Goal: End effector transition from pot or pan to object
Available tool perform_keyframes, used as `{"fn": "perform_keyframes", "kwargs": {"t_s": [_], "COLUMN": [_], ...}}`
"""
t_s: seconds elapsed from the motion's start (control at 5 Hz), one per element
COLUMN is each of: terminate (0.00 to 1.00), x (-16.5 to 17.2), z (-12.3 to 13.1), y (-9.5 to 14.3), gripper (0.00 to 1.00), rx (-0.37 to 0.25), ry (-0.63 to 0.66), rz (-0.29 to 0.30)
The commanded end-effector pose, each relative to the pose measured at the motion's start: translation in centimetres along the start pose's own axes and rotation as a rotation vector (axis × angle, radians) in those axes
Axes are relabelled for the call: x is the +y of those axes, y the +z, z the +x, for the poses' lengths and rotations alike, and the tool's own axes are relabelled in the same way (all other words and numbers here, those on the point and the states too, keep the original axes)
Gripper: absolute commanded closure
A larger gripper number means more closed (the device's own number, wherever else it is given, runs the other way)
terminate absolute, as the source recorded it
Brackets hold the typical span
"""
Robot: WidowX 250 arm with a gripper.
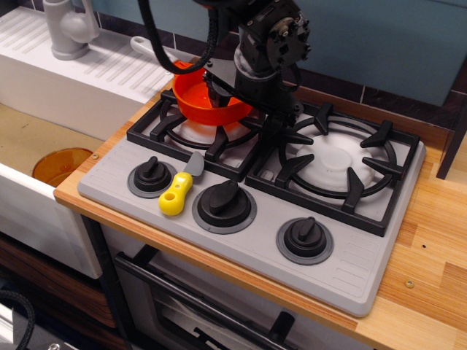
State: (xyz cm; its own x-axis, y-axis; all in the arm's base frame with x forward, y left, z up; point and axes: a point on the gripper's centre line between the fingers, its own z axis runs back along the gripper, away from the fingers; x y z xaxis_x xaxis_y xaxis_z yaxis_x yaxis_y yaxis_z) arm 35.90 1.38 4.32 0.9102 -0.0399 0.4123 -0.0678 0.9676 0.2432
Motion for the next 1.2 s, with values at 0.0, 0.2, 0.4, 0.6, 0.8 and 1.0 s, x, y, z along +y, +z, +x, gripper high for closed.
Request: {"fn": "perform_keyframes", "kwargs": {"t_s": [0.0, 0.2, 0.4, 0.6, 0.8, 1.0], "terminate": [0.0, 0.0, 0.0, 0.0, 0.0, 0.0], "x": [0.0, 0.1, 0.1, -0.4, -0.7, -0.8], "z": [0.0, 0.2, 0.2, 0.2, 0.1, 0.2], "y": [0.0, 1.2, 2.6, 2.9, 2.8, 2.8], "gripper": [0.0, 0.0, 0.0, 0.0, 0.0, 0.0], "rx": [0.0, 0.013, 0.036, 0.038, 0.029, 0.023], "ry": [0.0, 0.006, 0.017, 0.03, 0.036, 0.042], "rz": [0.0, 0.009, 0.037, 0.043, 0.04, 0.036]}}
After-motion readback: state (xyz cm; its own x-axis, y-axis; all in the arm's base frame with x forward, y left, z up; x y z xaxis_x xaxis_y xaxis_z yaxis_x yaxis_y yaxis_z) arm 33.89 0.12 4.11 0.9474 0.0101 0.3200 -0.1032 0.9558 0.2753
